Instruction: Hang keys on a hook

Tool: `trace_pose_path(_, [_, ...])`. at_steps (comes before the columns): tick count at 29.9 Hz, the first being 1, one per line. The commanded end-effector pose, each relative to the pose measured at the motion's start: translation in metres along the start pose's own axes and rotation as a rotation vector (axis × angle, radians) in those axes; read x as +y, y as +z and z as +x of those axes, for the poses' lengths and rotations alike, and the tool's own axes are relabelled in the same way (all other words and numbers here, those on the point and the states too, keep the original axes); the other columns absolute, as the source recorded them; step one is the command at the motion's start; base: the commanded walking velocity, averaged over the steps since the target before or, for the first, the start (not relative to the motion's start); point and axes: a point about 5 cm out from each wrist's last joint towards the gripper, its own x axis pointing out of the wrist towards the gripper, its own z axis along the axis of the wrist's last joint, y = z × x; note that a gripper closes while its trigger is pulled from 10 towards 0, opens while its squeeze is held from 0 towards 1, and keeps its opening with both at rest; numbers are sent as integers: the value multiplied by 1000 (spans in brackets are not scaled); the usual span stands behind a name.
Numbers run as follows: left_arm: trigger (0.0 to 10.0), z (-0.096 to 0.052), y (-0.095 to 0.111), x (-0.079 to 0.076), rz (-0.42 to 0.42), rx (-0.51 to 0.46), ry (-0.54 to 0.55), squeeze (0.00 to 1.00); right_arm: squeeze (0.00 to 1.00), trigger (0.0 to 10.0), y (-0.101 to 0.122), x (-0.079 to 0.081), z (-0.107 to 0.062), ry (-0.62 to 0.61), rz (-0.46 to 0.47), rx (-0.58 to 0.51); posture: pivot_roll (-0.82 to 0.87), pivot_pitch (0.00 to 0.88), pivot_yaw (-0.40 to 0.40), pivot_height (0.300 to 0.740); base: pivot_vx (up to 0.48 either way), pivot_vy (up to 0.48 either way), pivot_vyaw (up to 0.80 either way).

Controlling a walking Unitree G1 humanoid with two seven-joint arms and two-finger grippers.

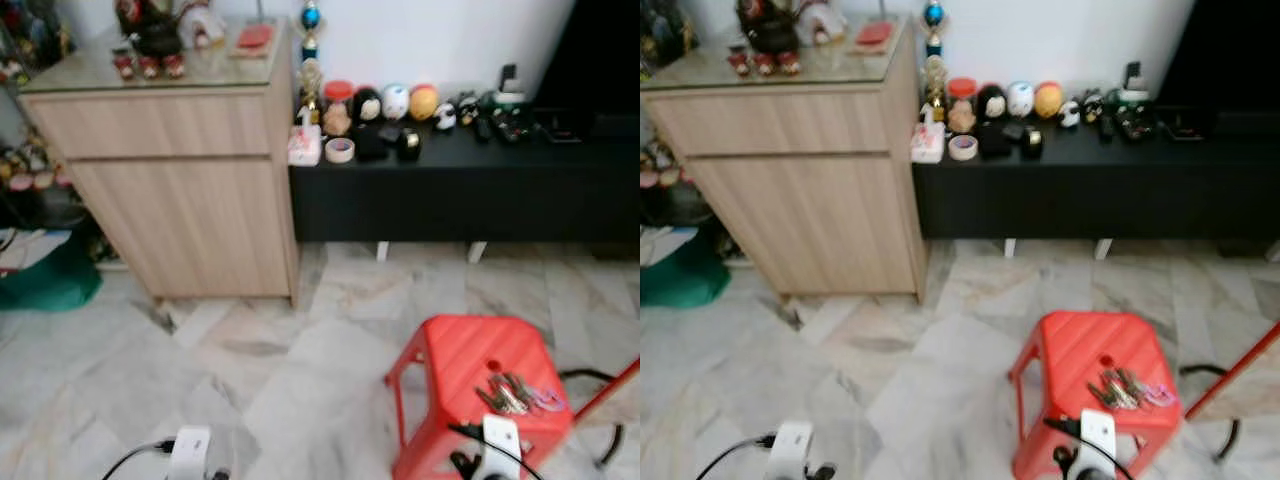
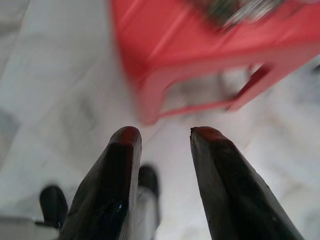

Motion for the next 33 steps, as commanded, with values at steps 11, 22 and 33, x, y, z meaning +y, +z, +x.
trace_pose_path(11, [10000,-2,37,20,-4,-227,48,0,0,10000,10,5,-1,8,12,-156,15,0,-26,729,0,-101,0])
trace_pose_path(22, [10000,-24,121,6,-15,-735,-88,0,0,10000,31,4,-9,26,-130,-397,18,0,-41,729,0,0,0])
trace_pose_path(33, [10000,-49,121,-11,11,-877,-149,0,0,10000,118,70,-35,100,-174,-849,27,0,-66,729,0,0,0])
